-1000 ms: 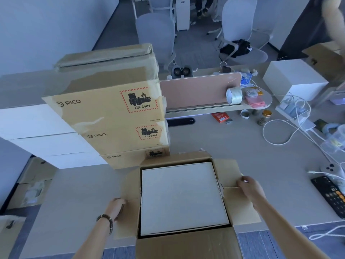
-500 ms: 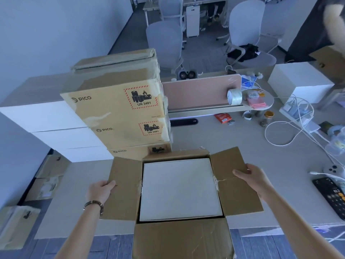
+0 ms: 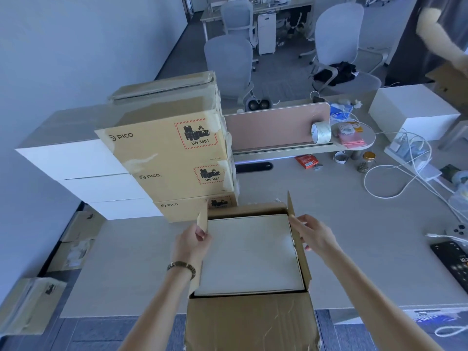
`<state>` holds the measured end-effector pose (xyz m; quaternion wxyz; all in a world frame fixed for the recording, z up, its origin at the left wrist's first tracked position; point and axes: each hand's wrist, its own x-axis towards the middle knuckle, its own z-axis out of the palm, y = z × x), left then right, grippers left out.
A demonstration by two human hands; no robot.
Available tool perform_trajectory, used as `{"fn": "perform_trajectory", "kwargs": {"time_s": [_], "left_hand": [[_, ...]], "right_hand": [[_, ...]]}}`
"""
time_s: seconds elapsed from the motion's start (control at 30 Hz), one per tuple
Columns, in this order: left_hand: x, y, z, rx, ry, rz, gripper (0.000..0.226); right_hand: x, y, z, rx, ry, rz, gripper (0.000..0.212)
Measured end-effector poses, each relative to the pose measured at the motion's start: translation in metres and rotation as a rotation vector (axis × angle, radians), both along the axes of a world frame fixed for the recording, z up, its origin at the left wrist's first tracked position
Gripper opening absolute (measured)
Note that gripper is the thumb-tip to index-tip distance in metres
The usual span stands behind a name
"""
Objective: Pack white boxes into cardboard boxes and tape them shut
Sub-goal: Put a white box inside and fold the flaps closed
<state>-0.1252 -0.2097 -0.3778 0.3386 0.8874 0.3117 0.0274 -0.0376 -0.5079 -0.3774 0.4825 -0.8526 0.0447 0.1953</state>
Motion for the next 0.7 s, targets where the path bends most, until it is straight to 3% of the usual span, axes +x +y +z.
{"fn": "perform_trajectory", "kwargs": {"time_s": [0.07, 0.13, 0.2, 0.23, 0.3, 0.43, 0.6, 0.7], "left_hand": [[0.001, -0.007, -0.003, -0.045, 0.012, -0.064, 0.019], [0.003, -0.007, -0.009, -0.059, 0.064, -0.12, 0.024], [0.004, 0.0, -0.017, -0.025, 0.102, -0.186, 0.011], [0.003, 0.006, -0.022, 0.003, 0.123, -0.247, 0.012], [-0.001, 0.017, -0.035, 0.054, 0.221, -0.406, 0.043], [-0.008, 0.024, -0.06, 0.07, 0.387, -0.6, 0.077], [-0.014, 0.027, -0.071, 0.075, 0.383, -0.595, 0.076], [-0.017, 0.028, -0.074, -0.045, 0.356, -0.579, 0.071]], "right_hand": [[-0.002, 0.01, -0.002, 0.036, 0.013, 0.051, 0.033], [-0.003, 0.017, -0.012, 0.016, -0.012, 0.114, 0.023], [-0.003, 0.02, -0.025, -0.135, -0.081, 0.219, 0.014], [-0.003, 0.02, -0.031, -0.225, -0.108, 0.299, 0.029], [-0.004, 0.02, -0.041, -0.387, -0.139, 0.43, 0.053], [-0.011, 0.018, -0.062, -0.491, -0.087, 0.56, 0.074], [-0.012, 0.019, -0.077, -0.448, 0.014, 0.5, 0.096], [-0.011, 0.019, -0.073, -0.436, 0.053, 0.476, 0.098]]}}
